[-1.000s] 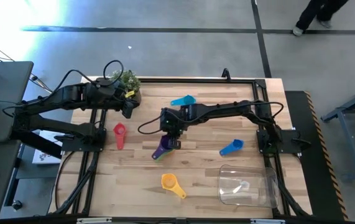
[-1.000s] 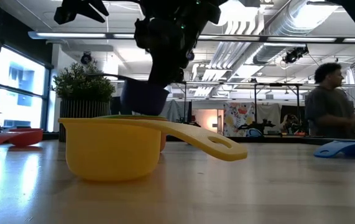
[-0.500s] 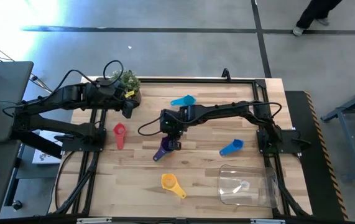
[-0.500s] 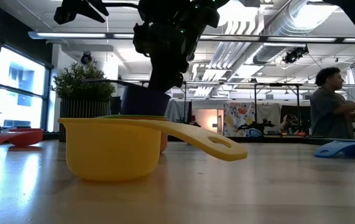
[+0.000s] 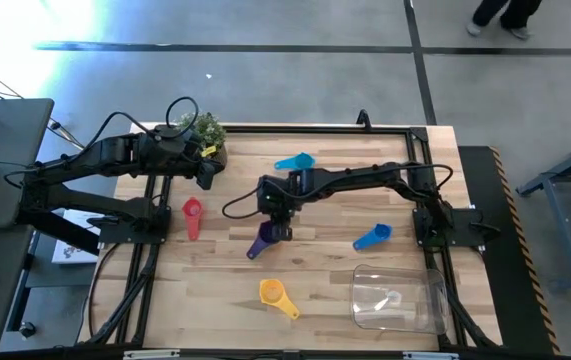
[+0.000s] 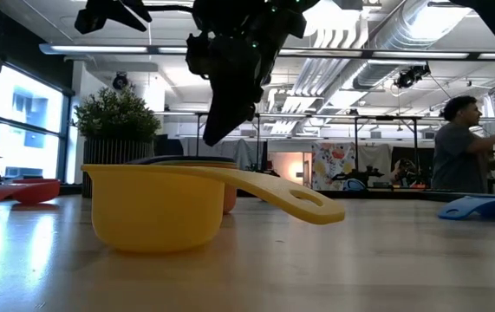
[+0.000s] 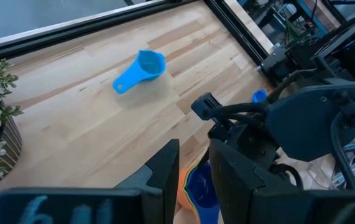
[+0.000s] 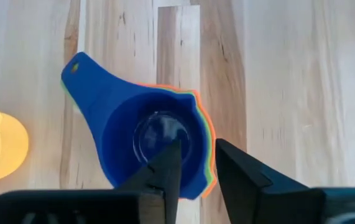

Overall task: Nest measuring cups in basket
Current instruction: Stack the violet measuring cup on top of the green measuring cup, then stack the yellow measuring cup on top of the violet measuring cup

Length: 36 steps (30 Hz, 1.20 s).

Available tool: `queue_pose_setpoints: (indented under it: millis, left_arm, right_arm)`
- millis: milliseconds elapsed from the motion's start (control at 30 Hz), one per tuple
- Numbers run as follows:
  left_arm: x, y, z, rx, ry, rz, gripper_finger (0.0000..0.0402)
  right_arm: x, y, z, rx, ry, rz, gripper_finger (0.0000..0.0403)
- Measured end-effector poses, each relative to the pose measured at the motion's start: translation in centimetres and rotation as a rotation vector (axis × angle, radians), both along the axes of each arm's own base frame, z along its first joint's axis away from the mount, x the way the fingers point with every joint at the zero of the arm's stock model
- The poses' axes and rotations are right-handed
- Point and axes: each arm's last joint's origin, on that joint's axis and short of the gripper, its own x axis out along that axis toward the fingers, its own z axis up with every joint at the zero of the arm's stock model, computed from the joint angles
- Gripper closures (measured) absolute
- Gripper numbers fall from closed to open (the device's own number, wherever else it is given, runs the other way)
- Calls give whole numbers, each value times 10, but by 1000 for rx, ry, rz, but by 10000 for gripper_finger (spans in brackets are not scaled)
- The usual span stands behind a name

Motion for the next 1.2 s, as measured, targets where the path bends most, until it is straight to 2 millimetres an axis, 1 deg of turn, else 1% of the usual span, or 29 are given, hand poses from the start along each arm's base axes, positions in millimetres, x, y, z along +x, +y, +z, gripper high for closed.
queue_pose_setpoints:
  millis: [133,300,533,667,767,1000,1067,1200]
  left_arm:
    - [0,0,0,-1,0,1,323]
    - [0,0,0,-1,0,0,323]
    - [-1,-3,-2,-29,23,-31,323]
    - [-2,-10,-5,-54,47,-55,323]
    - [0,-18,-6,-67,47,-95,323]
    - [5,-39,-9,-89,66,-203,323]
    - [8,-45,-11,-90,79,-235,323]
    - [14,-56,-15,-89,107,-293,323]
  right_arm:
    - [1,-2,12,-1,4,-1,301]
    - [-1,-2,28,-7,21,-5,300]
    - [-11,-3,54,3,118,-24,299]
    - [-17,-3,75,22,143,-72,299]
    - [-20,1,94,28,134,-126,299]
    - [-33,22,144,-28,51,-255,299]
    - [-41,27,155,-15,1,-276,299]
    - [-62,34,174,19,-17,-359,299]
